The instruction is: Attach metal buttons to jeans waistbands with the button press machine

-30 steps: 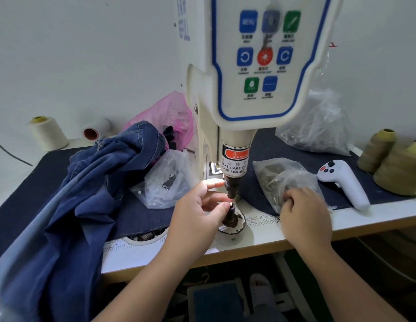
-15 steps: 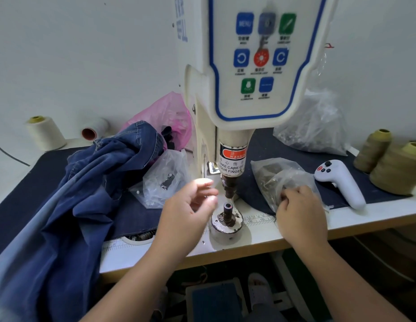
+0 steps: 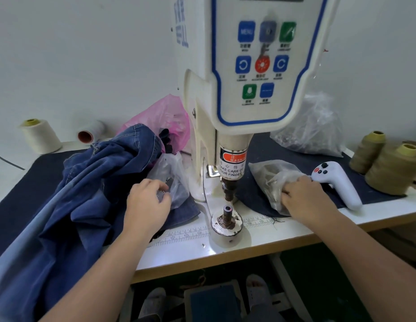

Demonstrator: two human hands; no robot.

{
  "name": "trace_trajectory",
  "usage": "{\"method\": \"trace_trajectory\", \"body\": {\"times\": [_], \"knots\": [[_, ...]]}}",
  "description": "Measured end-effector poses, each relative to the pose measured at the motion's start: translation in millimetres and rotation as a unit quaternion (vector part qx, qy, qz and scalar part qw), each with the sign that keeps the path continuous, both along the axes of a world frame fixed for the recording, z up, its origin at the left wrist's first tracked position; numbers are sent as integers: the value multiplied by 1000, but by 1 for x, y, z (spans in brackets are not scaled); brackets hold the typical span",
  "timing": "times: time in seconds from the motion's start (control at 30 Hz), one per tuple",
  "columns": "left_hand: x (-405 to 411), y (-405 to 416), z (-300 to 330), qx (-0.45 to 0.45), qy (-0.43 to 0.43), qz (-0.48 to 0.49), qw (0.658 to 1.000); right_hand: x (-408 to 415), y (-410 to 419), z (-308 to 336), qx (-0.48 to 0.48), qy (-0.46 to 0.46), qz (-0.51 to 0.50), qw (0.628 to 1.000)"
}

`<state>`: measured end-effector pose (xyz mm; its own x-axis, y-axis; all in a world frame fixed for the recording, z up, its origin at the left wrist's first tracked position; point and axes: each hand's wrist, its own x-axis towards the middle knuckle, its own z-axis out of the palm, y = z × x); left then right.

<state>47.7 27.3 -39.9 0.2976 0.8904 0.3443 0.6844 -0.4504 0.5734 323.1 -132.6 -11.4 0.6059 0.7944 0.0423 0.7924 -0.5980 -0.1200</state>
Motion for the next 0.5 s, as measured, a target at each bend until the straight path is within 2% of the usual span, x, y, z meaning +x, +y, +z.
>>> {"method": "trace_trajectory", "body": {"times": [0.1,0.23,0.4,0.5], "knots": [[0,-2,2,-3,11,-5,1000,-3,0,-8,-25,8,-13,1000],[0,-1,1,-3,15,-7,1000,-8,1,-10,19,32,-12,999],[-1,0,0,0,9,-9,1000,-13,-3,-13,46,-20,-2,999],[0,1,-1,-4,9,-7,1000,-11,-7,-11,71,26,-8,997]]}}
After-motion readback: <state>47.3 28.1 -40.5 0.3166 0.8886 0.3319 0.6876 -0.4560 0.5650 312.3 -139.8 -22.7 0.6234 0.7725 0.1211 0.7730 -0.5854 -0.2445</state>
